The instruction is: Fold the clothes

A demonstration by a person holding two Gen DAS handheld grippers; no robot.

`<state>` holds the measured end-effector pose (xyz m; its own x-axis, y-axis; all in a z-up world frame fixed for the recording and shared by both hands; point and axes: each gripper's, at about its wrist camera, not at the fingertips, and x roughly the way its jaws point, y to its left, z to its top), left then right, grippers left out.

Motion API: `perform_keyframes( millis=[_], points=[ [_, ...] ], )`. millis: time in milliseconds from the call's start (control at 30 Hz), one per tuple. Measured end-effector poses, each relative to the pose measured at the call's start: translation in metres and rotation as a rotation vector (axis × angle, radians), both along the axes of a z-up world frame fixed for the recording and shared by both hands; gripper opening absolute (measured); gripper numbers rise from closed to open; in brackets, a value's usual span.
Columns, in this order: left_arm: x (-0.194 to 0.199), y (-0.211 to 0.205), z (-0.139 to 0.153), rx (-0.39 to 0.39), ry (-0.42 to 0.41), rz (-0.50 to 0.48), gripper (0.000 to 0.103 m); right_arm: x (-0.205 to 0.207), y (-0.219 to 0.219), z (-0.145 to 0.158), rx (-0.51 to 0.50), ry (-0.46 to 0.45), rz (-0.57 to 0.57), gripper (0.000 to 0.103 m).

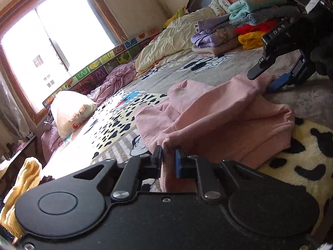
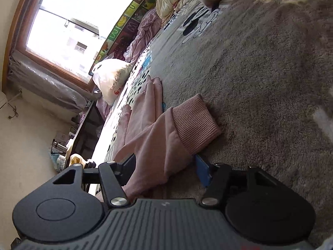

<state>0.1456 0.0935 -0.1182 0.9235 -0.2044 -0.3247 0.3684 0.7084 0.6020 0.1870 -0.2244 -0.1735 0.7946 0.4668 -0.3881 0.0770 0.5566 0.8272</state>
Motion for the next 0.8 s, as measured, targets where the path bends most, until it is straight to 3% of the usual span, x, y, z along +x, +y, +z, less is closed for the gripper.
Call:
perform_keyframes(
  millis=[67, 167, 233, 267, 300, 367, 400, 500, 533, 600, 667, 800],
  points=[
    [-0.004, 0.011, 0.004, 0.003, -0.037, 0.069, 0.008, 0.002, 0.003, 0.002, -0.007, 0.002, 0.019, 0.056],
    [-0.007, 0.018, -0.007, 0.035, 0.076, 0.0, 0.009, -0.001, 0.009, 0.008, -0.011, 0.003, 0.044, 0.056],
    [-0.013, 0.023, -0.017, -0.003, 0.208, -0.1, 0.011, -0.005, 0.01, 0.008, 0.001, 0.017, 0.059, 0.056],
    [-0.013, 0.026, -0.016, -0.03, 0.222, -0.097, 0.012, -0.007, 0.01, 0.007, 0.015, 0.022, 0.066, 0.056],
    [-0.013, 0.031, -0.01, -0.073, 0.234, -0.098, 0.015, -0.01, 0.009, 0.005, 0.022, 0.029, 0.069, 0.056],
    [-0.013, 0.05, 0.008, -0.217, 0.251, -0.126, 0.042, -0.017, 0.005, 0.004, 0.038, 0.033, 0.061, 0.056],
    [-0.012, 0.061, 0.016, -0.296, 0.244, -0.128, 0.048, -0.02, 0.002, 0.003, 0.047, 0.035, 0.053, 0.056],
    [0.004, 0.091, 0.033, -0.549, 0.246, -0.069, 0.048, -0.022, -0.003, 0.001, 0.064, 0.047, 0.036, 0.057],
    [0.011, 0.094, 0.034, -0.597, 0.258, -0.047, 0.046, -0.021, -0.004, 0.001, 0.067, 0.05, 0.031, 0.057],
    [0.025, 0.099, 0.034, -0.686, 0.283, -0.001, 0.033, -0.016, 0.0, 0.002, 0.059, 0.051, 0.027, 0.06],
    [0.032, 0.088, 0.03, -0.666, 0.333, -0.003, 0.025, -0.011, 0.004, 0.003, 0.056, 0.05, 0.022, 0.067],
    [0.04, 0.065, 0.01, -0.557, 0.45, 0.011, 0.024, -0.005, 0.011, 0.001, 0.112, 0.066, -0.037, 0.068]
  ],
)
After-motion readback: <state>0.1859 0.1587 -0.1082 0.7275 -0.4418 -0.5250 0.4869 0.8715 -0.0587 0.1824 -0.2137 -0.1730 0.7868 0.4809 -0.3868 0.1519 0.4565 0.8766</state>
